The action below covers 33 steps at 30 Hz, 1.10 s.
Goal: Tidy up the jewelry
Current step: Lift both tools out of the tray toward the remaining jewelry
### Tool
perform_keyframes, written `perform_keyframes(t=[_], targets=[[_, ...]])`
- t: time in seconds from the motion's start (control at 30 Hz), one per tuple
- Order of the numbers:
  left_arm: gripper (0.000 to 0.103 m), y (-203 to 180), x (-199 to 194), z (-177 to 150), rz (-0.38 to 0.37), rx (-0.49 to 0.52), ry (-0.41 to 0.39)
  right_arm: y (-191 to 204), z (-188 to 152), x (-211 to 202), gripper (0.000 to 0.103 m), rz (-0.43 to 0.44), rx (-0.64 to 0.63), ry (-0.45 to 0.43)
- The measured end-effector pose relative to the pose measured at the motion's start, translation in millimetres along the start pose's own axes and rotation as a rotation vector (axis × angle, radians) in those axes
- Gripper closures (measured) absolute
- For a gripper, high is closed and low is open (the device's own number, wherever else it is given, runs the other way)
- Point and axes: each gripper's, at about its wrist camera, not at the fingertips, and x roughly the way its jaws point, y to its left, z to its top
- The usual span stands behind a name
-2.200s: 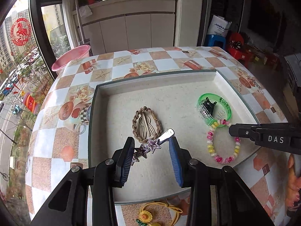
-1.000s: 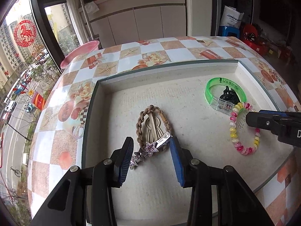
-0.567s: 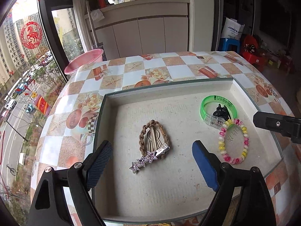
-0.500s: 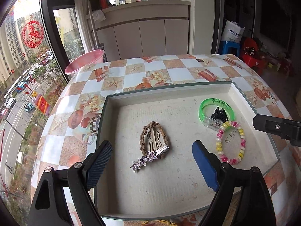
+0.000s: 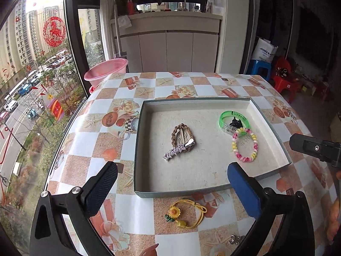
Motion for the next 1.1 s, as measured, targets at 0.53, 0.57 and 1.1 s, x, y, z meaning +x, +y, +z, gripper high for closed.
perform_keyframes(t=[0.53,0.57,1.1], targets=[[0.0,4,-71,-85,0.0,0.016,-0.014,28,-62,-76,0.0,-0.014,-0.087,-0.085],[0.0,4,-72,-90,-0.003,0.017,-0.01,28,-66,-78,0.0,-0.019,-0.09,-0.079],[0.0,-28,-73,-141,-0.085,0.092,0.067,17,-121,-77,0.0,-0.039,-0.071,0.045]])
